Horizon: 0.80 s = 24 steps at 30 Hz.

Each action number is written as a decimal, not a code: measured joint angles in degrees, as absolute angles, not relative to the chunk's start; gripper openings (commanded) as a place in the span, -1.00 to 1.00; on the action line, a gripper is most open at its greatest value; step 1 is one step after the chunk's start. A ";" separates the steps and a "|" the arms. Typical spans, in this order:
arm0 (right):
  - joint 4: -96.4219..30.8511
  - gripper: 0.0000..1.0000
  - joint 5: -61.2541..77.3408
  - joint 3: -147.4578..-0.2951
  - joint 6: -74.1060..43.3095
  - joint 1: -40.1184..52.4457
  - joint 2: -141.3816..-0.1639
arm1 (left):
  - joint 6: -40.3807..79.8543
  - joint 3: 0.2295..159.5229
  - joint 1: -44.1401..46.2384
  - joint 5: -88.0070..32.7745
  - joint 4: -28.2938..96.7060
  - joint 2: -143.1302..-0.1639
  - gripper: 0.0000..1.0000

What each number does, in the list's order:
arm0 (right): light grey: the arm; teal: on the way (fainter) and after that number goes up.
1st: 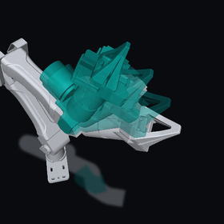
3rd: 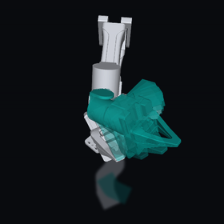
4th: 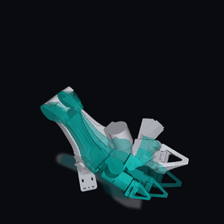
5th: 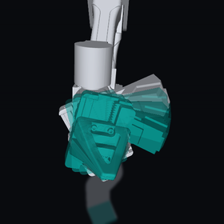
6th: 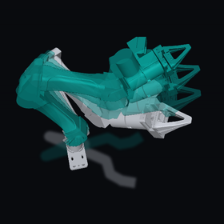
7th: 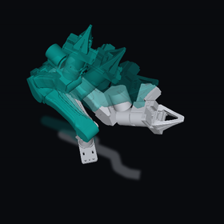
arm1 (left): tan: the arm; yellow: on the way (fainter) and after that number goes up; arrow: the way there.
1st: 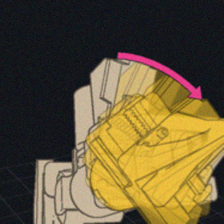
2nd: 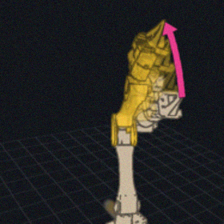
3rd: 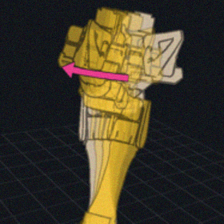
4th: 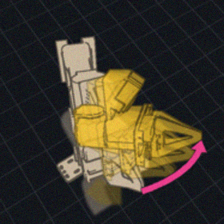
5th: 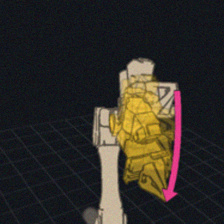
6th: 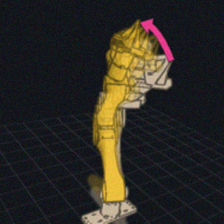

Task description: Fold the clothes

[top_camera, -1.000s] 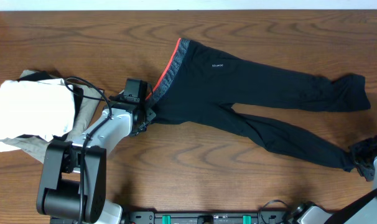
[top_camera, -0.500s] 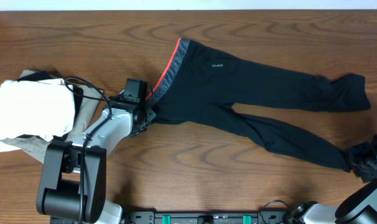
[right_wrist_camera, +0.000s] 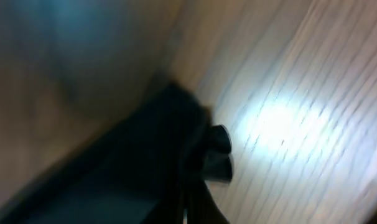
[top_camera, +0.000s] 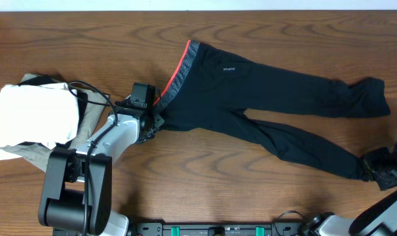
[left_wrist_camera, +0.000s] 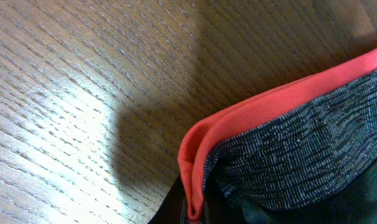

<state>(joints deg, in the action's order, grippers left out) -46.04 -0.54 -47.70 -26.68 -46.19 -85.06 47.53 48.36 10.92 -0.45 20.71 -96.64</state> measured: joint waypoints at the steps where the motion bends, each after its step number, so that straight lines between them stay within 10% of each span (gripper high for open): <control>1: -48.07 -0.98 0.23 -48.90 -26.48 -46.15 -83.59 | 47.53 48.36 10.92 -0.45 20.69 -96.64 -0.88; 24: -75.07 -0.98 2.48 -59.94 -22.50 -46.15 -43.92 | 46.44 48.36 10.92 -0.45 20.69 -96.64 -0.88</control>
<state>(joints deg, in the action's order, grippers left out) -75.07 2.48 -59.94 -22.50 -46.15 -43.92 46.44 48.36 10.92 -0.45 20.69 -96.64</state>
